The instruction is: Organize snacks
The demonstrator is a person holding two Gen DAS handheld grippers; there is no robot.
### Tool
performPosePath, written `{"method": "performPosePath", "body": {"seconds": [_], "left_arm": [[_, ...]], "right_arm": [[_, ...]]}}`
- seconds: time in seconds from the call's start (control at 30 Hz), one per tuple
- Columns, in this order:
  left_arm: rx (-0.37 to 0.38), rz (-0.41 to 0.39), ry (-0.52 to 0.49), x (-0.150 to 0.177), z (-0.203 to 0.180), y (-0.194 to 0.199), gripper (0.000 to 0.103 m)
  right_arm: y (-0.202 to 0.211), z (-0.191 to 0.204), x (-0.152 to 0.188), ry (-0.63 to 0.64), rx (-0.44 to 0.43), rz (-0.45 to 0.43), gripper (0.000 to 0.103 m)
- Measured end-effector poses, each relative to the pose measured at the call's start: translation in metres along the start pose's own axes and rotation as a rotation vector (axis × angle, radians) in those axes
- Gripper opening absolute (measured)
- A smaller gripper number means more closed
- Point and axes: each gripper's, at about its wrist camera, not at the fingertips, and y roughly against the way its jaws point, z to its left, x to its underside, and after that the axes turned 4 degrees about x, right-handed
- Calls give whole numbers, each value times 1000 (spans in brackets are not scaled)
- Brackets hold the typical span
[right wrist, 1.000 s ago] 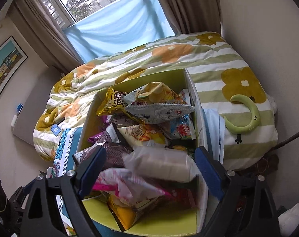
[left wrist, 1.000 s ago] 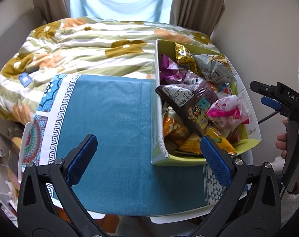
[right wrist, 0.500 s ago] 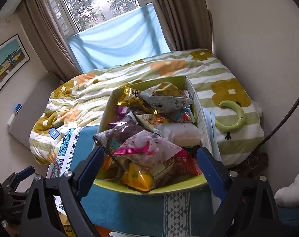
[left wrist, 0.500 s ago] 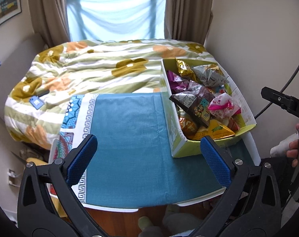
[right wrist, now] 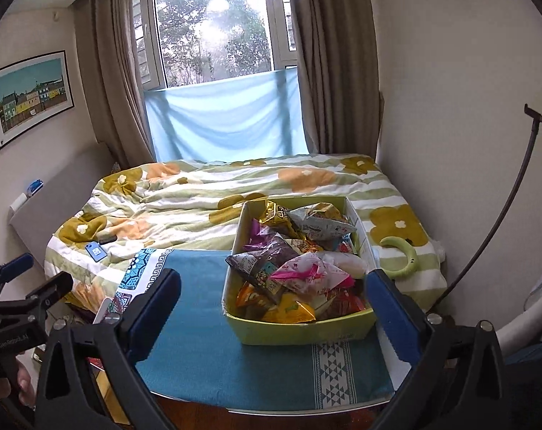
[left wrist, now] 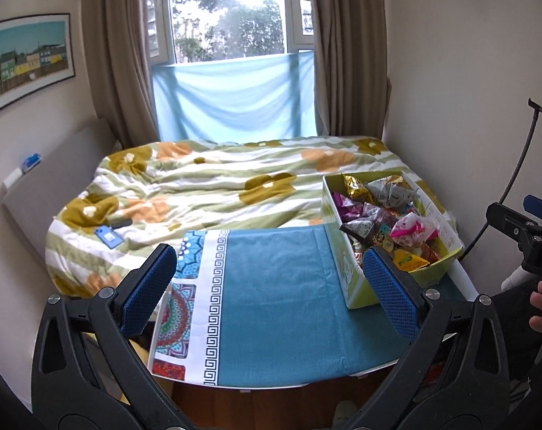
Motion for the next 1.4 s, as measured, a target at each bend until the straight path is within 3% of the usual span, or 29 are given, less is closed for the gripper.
{"method": "performPosePath", "body": {"seconds": [0.53,1.4], "left_arm": [[29,0,23,17,9,17,103],[21,6,43,15,14,12,103]], "right_arm": [[26,25,29,16,63,-24,102],[19,33,29,42,48,-11,102]]}}
